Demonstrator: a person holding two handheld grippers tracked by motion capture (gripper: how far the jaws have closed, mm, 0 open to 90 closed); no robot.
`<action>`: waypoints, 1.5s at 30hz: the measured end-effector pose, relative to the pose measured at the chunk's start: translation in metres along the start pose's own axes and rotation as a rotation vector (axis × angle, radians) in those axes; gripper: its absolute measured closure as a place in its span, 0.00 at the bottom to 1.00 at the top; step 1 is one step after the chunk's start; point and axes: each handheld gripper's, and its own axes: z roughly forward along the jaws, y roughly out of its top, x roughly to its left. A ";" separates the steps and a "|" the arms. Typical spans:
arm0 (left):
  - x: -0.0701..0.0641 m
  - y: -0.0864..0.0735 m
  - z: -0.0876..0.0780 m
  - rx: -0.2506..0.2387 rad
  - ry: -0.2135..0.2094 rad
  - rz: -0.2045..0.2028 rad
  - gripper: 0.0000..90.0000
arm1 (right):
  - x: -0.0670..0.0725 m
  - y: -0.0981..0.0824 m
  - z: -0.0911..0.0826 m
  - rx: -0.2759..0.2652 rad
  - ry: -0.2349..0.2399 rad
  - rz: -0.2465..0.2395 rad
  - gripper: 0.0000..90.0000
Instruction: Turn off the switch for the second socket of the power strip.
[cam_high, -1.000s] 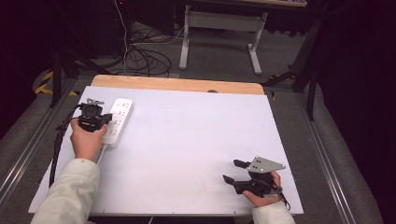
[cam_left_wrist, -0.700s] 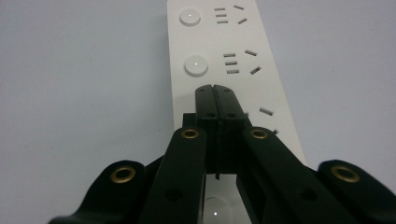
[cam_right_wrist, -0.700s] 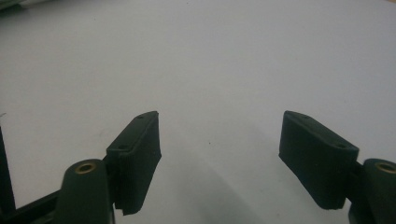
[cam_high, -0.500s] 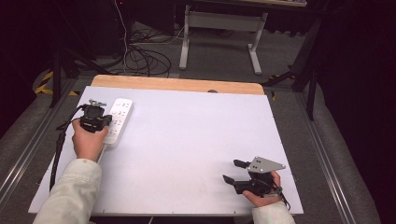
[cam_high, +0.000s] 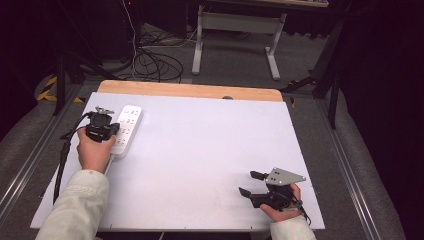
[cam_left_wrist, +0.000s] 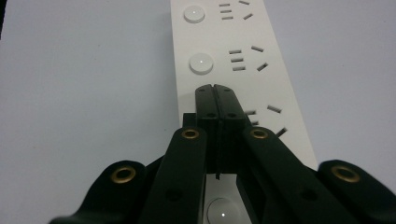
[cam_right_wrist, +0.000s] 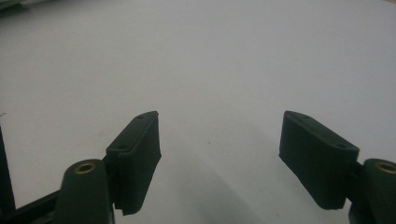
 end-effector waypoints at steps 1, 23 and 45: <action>0.000 0.000 0.000 0.002 0.001 0.000 1.00 | 0.000 0.000 0.000 0.000 0.000 0.001 0.33; -0.002 -0.004 0.001 -0.013 0.008 0.032 1.00 | 0.000 0.000 -0.001 0.000 -0.004 0.001 0.32; -0.001 -0.004 -0.001 0.000 -0.010 0.021 1.00 | 0.000 0.000 0.000 0.005 -0.004 -0.001 0.32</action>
